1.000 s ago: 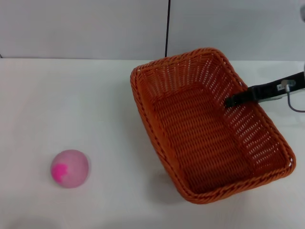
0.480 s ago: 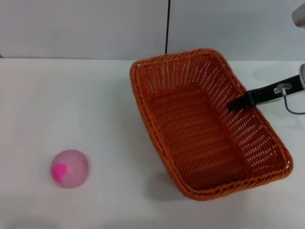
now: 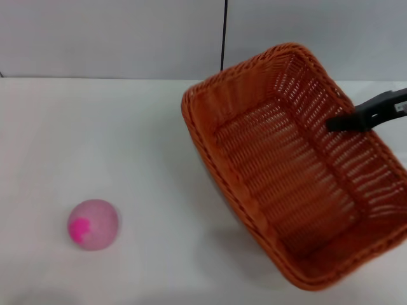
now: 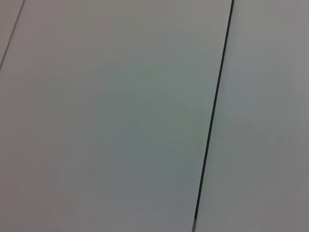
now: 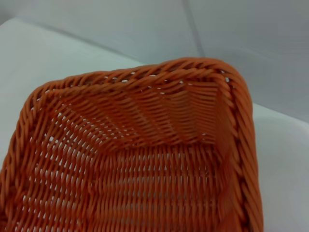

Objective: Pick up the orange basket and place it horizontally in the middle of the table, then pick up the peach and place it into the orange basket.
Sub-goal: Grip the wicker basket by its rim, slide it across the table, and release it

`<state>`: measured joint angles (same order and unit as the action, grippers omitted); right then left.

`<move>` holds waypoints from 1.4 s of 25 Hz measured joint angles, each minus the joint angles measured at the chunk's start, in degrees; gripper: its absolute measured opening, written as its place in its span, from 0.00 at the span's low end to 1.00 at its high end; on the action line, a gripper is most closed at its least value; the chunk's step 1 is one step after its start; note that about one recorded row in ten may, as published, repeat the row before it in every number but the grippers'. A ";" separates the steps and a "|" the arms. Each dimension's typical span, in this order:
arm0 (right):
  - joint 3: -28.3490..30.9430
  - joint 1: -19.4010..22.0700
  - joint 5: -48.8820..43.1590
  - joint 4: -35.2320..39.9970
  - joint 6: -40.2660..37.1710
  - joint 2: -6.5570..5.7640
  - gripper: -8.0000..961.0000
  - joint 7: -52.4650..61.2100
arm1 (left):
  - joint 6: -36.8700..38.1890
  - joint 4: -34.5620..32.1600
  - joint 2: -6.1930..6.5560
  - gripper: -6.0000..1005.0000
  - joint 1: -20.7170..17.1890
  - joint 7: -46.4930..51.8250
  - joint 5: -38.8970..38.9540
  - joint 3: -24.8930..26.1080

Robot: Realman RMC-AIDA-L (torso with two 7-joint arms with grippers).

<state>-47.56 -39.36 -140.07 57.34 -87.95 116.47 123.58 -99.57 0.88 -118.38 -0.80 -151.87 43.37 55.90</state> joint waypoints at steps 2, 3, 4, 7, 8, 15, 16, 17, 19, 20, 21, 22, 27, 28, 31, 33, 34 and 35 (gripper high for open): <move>0.13 0.10 0.00 1.78 -2.32 -0.77 0.14 -3.78 | -0.86 -0.04 0.00 0.79 -0.15 0.00 -0.16 -0.07; 0.00 0.03 -0.03 2.47 -3.35 -1.22 0.14 -6.13 | -1.09 -0.07 0.00 0.79 -0.16 0.00 -0.20 -0.14; 0.00 0.03 -0.03 2.47 -3.35 -1.22 0.14 -6.13 | -1.09 -0.07 0.00 0.79 -0.16 0.00 -0.20 -0.14; -0.68 -0.51 -0.59 4.46 -6.75 -3.01 0.14 -15.45 | -1.89 0.29 -0.15 0.79 -0.33 0.00 -0.34 -0.40; -0.68 -0.51 -0.59 4.46 -6.75 -3.01 0.14 -15.45 | -2.05 0.41 -0.19 0.79 -0.39 0.00 -0.38 -0.55; -0.79 -1.42 -0.54 7.11 -0.88 -3.20 0.14 -28.83 | -4.18 0.79 -0.26 0.79 -0.52 -0.05 -0.41 -8.45; -0.79 -1.42 -0.54 7.11 -0.88 -3.20 0.14 -28.83 | -4.18 0.79 -0.26 0.79 -0.52 -0.05 -0.41 -8.45; -0.79 -2.23 -0.18 5.59 1.18 -2.83 0.14 -31.74 | -4.92 0.79 -0.27 0.79 -0.52 -0.20 -0.41 -10.64; -0.78 -2.95 -0.03 4.19 2.22 -2.63 0.14 -33.32 | -5.49 0.79 -0.27 0.79 -0.52 -0.30 -0.41 -12.02; -0.83 -4.38 0.22 1.25 4.13 -2.22 0.14 -36.63 | -6.42 0.80 -0.27 0.79 -0.65 -0.26 -0.40 -13.72; -0.83 -4.38 0.22 1.25 4.13 -2.22 0.14 -36.63 | -6.42 0.80 -0.27 0.79 -0.65 -0.26 -0.40 -13.72; -0.85 -5.33 0.26 -0.57 5.20 -1.87 0.14 -38.91 | -6.68 0.78 -0.27 0.79 -0.72 -0.21 -0.39 -14.10; -3.97 -8.09 -0.30 -5.17 10.72 -0.01 0.14 -45.95 | -7.80 2.19 -0.29 0.79 -1.61 -0.01 -0.59 -15.84; -5.40 -8.25 -0.20 -5.44 11.88 0.20 0.14 -46.58 | -7.92 2.46 -0.27 0.78 -1.80 -0.01 -0.67 -15.92; -9.69 -9.25 0.09 -7.29 14.56 0.45 0.14 -47.99 | -8.14 2.81 -0.24 0.78 -2.10 0.00 -1.03 -16.06; -11.82 -10.39 0.12 -9.02 15.49 0.47 0.14 -48.75 | -8.19 2.83 -0.24 0.78 -2.20 0.00 -1.09 -16.39; -12.78 -10.94 0.14 -9.76 15.74 0.48 0.14 -49.05 | -8.19 2.83 -0.25 0.78 -2.22 0.00 -1.10 -16.71; -14.40 -11.79 0.49 -10.83 16.08 0.51 0.14 -49.23 | -8.19 2.83 -0.26 0.78 -2.23 0.00 -1.11 -17.13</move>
<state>-61.96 -51.15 -139.58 46.51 -71.86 116.98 74.35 -107.75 3.71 -118.65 -3.03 -151.87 42.26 38.77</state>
